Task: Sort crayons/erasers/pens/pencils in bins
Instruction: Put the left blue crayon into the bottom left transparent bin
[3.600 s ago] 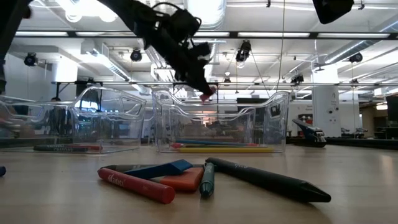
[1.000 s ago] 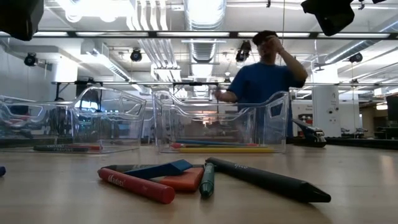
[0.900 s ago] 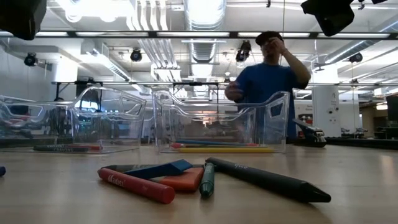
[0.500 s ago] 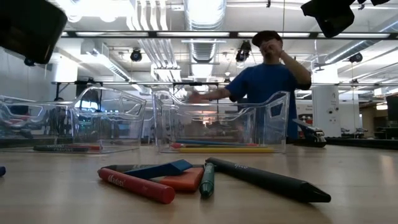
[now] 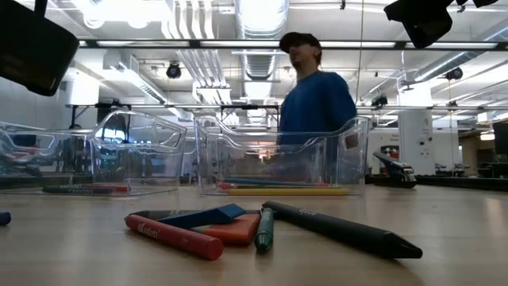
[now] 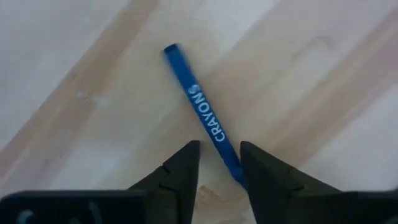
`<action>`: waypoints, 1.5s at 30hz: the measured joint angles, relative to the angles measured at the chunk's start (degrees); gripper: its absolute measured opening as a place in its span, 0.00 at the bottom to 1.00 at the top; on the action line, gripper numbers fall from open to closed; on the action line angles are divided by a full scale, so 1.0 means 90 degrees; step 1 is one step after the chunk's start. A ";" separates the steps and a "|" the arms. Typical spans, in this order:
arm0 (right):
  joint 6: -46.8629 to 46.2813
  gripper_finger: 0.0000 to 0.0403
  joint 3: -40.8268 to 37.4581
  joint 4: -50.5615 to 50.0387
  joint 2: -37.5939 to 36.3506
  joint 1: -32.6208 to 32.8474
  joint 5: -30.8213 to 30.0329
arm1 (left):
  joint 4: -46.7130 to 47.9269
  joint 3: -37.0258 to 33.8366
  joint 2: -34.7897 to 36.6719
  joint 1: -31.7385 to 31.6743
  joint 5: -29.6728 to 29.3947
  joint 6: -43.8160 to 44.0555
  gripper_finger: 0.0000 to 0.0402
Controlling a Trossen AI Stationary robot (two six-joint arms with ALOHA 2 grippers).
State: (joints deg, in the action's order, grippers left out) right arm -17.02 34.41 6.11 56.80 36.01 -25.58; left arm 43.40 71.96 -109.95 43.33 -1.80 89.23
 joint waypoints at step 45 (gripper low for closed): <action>-0.0287 0.61 -0.0104 0.0012 -0.0001 -0.0002 -0.0002 | 0.4539 -0.0273 0.3243 -0.1745 -0.2782 -0.3166 0.01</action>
State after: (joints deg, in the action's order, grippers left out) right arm -19.59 33.48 6.22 56.79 35.99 -25.61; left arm 84.25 69.50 -80.77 27.63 -26.84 60.74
